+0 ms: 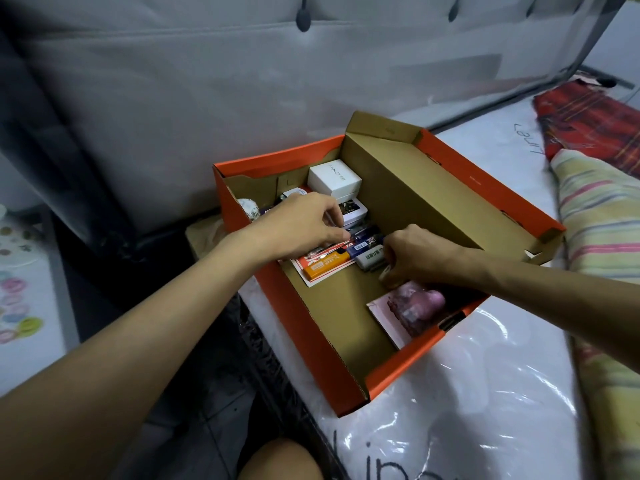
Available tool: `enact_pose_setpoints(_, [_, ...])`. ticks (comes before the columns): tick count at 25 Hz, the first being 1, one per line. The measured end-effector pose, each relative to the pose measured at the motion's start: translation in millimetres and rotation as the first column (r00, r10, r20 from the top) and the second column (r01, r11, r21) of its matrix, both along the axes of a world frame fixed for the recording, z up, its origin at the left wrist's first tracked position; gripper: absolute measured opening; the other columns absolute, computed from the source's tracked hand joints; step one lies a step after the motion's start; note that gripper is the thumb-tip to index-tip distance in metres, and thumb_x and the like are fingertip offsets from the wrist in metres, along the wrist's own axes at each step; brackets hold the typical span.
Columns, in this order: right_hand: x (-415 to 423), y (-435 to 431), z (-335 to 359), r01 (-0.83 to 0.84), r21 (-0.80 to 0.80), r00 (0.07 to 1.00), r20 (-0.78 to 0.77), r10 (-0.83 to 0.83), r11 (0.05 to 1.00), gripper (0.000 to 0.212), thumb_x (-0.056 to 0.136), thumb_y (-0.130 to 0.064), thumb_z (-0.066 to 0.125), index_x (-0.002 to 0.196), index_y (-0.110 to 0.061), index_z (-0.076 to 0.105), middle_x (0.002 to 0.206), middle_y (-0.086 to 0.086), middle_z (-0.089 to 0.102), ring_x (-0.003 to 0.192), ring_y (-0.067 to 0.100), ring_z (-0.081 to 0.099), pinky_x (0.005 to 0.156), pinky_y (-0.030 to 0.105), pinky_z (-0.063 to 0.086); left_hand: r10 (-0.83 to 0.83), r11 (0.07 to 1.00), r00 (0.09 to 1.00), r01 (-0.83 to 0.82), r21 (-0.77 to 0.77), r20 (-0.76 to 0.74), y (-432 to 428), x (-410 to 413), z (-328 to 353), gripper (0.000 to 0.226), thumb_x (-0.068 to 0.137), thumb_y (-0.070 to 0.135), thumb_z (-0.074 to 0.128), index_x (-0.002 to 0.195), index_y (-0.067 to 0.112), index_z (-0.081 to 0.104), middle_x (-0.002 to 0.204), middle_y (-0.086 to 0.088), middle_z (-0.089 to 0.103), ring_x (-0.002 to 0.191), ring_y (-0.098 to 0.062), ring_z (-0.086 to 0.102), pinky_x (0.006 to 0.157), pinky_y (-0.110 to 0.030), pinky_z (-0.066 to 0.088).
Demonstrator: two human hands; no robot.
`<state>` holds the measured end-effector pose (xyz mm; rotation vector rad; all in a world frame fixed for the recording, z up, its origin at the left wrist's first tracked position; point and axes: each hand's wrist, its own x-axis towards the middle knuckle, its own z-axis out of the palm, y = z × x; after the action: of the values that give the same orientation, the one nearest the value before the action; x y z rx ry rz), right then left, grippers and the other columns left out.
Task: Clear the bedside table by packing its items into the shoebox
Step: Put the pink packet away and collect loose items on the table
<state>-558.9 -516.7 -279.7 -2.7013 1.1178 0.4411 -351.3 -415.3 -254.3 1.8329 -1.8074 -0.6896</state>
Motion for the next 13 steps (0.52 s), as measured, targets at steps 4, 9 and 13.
enact_pose_setpoints(4, [7.2,-2.3,-3.4,-0.001,-0.051,1.000,-0.025,-0.001,0.999,0.034,0.076,-0.040,0.079,0.087,-0.012,0.063,0.083,0.002,0.065,0.073,0.017,0.063,0.059,0.029,0.054,-0.007,1.000,1.000,0.007,0.009,0.001,-1.0,-0.2,-0.6,0.023,0.088,0.042,0.068,0.103,0.025,0.067,0.090,0.014,0.066,0.085,-0.003,0.063,0.075,-0.027,0.053])
enact_pose_setpoints(9, [6.8,-4.6,-5.8,0.009,-0.037,1.000,-0.007,-0.009,0.999,0.029,0.077,-0.039,0.078,0.080,-0.020,0.056,0.080,-0.002,0.061,0.068,0.011,0.060,0.050,0.019,0.044,-0.002,1.000,1.000,0.002,0.010,-0.002,-1.4,-0.6,-0.7,0.022,0.089,0.042,0.068,0.103,0.025,0.068,0.087,0.013,0.065,0.081,-0.003,0.063,0.073,-0.027,0.052])
enact_pose_setpoints(13, [6.4,-4.8,-7.1,0.023,-0.047,1.000,-0.004,-0.024,0.999,0.029,0.076,-0.039,0.078,0.080,-0.020,0.057,0.082,-0.001,0.063,0.069,0.012,0.061,0.056,0.024,0.051,-0.010,1.000,1.000,0.010,0.023,-0.016,-1.0,-0.8,-0.9,0.021,0.089,0.041,0.068,0.103,0.025,0.067,0.090,0.011,0.068,0.083,-0.007,0.066,0.073,-0.030,0.056])
